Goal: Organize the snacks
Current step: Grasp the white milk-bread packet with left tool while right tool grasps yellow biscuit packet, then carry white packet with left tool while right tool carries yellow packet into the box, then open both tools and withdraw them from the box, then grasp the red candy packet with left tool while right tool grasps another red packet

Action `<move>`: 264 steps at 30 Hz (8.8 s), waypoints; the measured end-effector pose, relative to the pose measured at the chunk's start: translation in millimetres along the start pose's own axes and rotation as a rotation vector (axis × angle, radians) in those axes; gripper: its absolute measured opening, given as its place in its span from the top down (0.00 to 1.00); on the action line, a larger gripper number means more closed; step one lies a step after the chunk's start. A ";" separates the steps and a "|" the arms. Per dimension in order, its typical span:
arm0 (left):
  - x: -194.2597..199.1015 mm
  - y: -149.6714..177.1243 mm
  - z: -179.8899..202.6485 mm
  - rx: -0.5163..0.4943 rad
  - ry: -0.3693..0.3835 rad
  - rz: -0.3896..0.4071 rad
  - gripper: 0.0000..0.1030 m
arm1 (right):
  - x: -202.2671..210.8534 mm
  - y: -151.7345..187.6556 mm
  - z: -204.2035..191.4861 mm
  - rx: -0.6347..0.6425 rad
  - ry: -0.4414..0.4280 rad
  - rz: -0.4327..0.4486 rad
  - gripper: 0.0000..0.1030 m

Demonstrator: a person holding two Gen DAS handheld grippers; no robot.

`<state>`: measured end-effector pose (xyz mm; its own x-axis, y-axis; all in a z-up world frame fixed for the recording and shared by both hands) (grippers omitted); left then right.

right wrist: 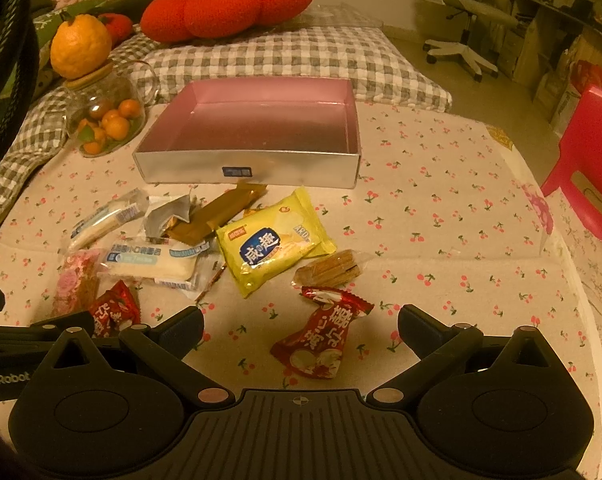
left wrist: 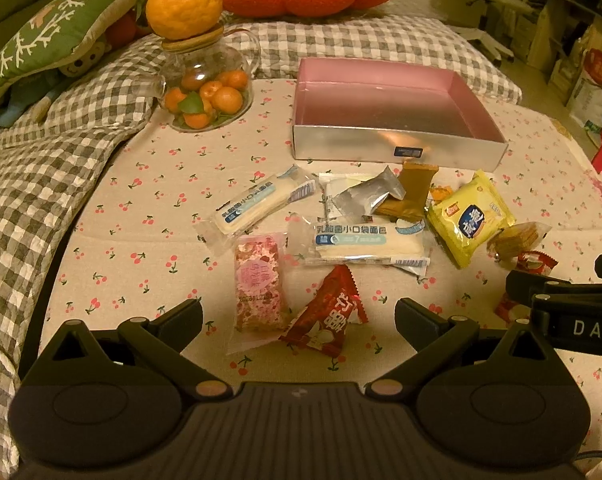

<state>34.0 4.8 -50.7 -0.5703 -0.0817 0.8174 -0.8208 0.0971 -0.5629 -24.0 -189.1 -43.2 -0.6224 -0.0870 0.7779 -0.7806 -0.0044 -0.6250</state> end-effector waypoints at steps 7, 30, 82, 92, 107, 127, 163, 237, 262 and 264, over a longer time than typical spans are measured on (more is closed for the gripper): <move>-4.4 -12.5 -6.1 0.004 0.110 -0.013 0.00 | 2.8 -16.1 13.9 -0.025 -0.030 0.014 0.00; -79.0 -71.6 -26.2 -0.099 0.285 -0.025 0.30 | -59.5 -55.5 46.7 -0.396 -0.351 -0.186 0.01; -102.9 -74.2 -39.6 -0.097 0.221 -0.100 0.81 | -84.3 -69.8 39.7 -0.464 -0.278 -0.123 0.52; -86.3 -87.8 -39.0 -0.039 0.252 -0.048 0.82 | -70.9 -87.8 46.7 -0.516 -0.340 -0.067 0.52; -76.6 -128.7 -6.0 0.039 0.274 0.056 0.82 | -76.0 -129.8 60.2 -0.619 -0.500 0.097 0.52; -134.9 -169.0 57.9 -0.033 0.239 0.060 0.82 | -128.6 -135.6 83.9 -0.537 -0.414 0.147 0.52; -90.6 -131.1 30.3 -0.037 0.179 0.099 0.09 | -67.2 -117.4 68.2 -0.322 -0.373 0.070 0.13; -58.1 20.0 29.3 -0.344 0.256 0.010 0.68 | -42.1 29.9 43.4 -0.083 -0.269 -0.233 0.28; -35.7 8.6 35.0 -0.308 0.341 0.023 0.69 | -33.3 23.8 43.8 -0.091 -0.297 -0.203 0.81; -34.3 6.3 35.5 -0.297 0.350 0.024 0.69 | -33.7 22.4 44.7 -0.111 -0.301 -0.204 0.81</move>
<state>47.2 -27.0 -86.6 -0.5014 0.2593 0.8255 -0.7333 0.3790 -0.5644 -17.9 -230.8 -86.2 -0.4215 -0.3844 0.8213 -0.8986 0.0551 -0.4353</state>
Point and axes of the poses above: each gripper's, at about its wrist camera, not at the fingertips, and x roughly against the way its jaws point, z to its right, y to its underside, the point moved 6 cm from there along -x, roughly the way its jaws point, and after that the axes turned 6 degrees about -y, right-handed, at the moved point
